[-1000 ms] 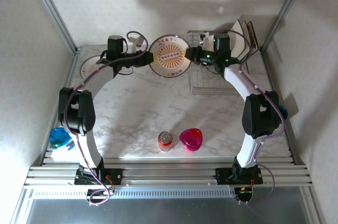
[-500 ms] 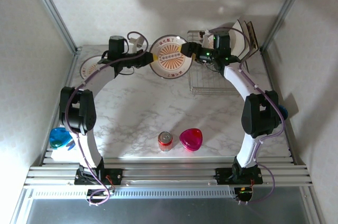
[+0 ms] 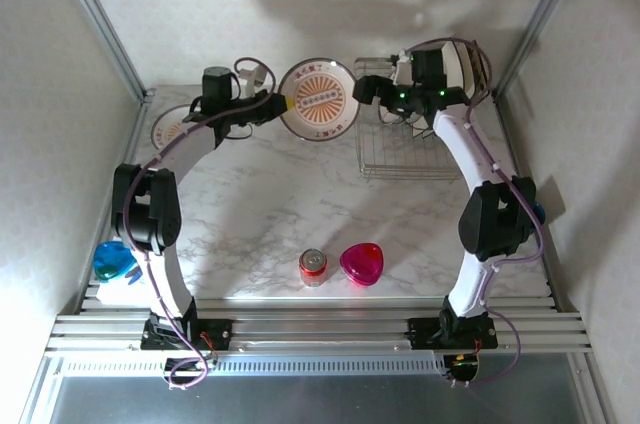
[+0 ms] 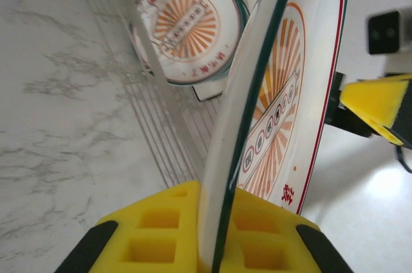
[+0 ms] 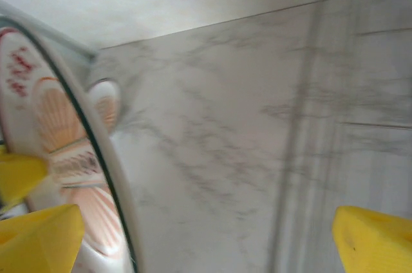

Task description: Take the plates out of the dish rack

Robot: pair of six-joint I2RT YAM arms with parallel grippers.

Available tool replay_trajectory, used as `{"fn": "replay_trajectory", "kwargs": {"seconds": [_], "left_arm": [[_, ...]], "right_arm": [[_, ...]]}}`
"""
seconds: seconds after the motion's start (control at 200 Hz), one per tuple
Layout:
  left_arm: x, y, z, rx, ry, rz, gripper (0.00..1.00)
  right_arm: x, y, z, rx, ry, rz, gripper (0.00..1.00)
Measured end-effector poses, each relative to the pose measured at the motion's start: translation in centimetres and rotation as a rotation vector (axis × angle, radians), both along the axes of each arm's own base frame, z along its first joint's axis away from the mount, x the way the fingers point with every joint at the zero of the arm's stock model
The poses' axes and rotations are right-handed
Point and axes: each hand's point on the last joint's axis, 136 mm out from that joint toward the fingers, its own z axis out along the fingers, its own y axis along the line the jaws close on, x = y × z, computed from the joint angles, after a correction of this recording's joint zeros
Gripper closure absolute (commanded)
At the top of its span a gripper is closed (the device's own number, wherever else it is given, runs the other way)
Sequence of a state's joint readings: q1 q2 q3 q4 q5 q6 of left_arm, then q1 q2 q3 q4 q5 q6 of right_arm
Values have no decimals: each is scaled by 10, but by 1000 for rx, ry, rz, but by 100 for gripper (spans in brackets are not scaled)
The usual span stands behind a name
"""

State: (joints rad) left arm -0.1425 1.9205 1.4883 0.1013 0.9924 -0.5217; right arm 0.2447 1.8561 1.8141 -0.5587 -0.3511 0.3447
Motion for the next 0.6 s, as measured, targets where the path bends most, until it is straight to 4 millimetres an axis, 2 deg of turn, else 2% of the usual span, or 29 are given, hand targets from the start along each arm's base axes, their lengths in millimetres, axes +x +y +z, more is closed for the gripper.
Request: {"fn": "replay_trajectory", "kwargs": {"seconds": [0.14, 0.23, 0.325, 0.466, 0.601], "left_arm": [[16, 42, -25, 17, 69, 188, 100], [20, 82, -39, 38, 116, 355, 100], [18, 123, -41, 37, 136, 528, 100], [1, 183, -34, -6, 132, 774, 100], [-26, 235, -35, -66, 140, 992, 100]], "right_arm": [[-7, -56, 8, -248, 10, -131, 1], [-20, -89, 7, -383, 47, -188, 1], [-37, -120, 0, -505, 110, -226, 1], [-54, -151, -12, -630, 192, -254, 1], [-62, -160, -18, -669, 218, -250, 1]]}}
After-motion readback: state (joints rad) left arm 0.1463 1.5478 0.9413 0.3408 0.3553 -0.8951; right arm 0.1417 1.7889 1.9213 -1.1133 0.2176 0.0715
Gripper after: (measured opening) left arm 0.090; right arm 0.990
